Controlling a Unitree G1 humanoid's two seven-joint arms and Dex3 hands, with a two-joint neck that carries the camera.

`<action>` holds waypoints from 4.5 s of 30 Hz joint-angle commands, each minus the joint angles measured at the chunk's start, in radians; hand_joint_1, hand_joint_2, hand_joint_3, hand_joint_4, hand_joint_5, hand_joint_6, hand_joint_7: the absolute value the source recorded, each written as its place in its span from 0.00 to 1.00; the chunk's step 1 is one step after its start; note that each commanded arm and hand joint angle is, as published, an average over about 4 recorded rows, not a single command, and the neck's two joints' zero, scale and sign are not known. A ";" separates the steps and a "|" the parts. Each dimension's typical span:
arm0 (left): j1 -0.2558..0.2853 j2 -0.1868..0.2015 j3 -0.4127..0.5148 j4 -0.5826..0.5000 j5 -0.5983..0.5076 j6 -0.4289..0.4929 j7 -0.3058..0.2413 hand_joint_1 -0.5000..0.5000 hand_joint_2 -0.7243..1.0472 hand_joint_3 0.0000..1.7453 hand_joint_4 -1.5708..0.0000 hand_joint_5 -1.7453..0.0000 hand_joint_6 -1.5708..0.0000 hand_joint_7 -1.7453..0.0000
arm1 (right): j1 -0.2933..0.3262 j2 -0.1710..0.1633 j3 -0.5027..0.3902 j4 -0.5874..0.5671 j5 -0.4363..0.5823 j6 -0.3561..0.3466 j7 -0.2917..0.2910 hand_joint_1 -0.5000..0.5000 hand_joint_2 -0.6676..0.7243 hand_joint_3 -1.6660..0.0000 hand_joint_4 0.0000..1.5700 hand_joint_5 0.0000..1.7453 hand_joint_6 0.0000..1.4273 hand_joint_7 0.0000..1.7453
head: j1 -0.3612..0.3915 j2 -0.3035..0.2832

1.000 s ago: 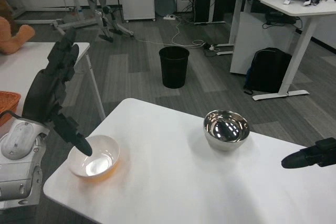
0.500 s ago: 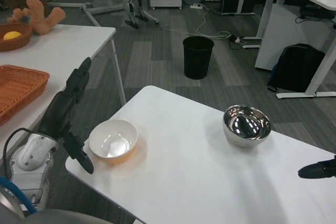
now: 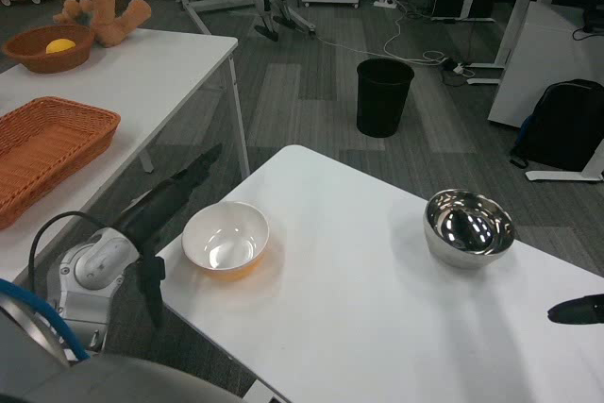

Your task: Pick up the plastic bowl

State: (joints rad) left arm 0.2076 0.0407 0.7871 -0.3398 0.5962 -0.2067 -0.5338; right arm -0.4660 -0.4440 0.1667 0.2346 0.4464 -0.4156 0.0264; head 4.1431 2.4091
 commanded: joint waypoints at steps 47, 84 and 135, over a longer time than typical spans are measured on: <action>-0.075 0.136 -0.457 -0.125 0.567 0.349 -0.206 0.00 0.20 0.04 1.00 1.00 1.00 1.00 | -0.013 -0.047 0.081 0.101 0.121 -0.078 0.000 0.04 0.68 1.00 0.00 0.00 0.00 0.00 | 0.042 -0.029; -0.075 0.123 -0.499 -0.096 0.607 0.354 -0.204 0.00 0.25 0.00 1.00 1.00 1.00 1.00 | -0.011 -0.050 0.086 0.108 0.127 -0.083 0.000 0.04 0.68 1.00 0.00 0.00 0.00 0.00 | 0.063 -0.037; -0.063 0.096 -0.503 0.005 0.423 0.403 -0.198 0.00 0.96 0.47 0.43 0.00 1.00 0.32 | 0.001 -0.044 0.086 0.083 0.127 -0.088 0.000 0.04 0.68 1.00 0.00 0.00 0.00 0.00 | 0.072 -0.039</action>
State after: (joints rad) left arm 0.0960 0.1536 0.2998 -0.4028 1.0342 0.1712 -0.7029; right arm -0.4728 -0.4828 0.2584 0.3259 0.5618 -0.4867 0.0264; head 4.2149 2.3702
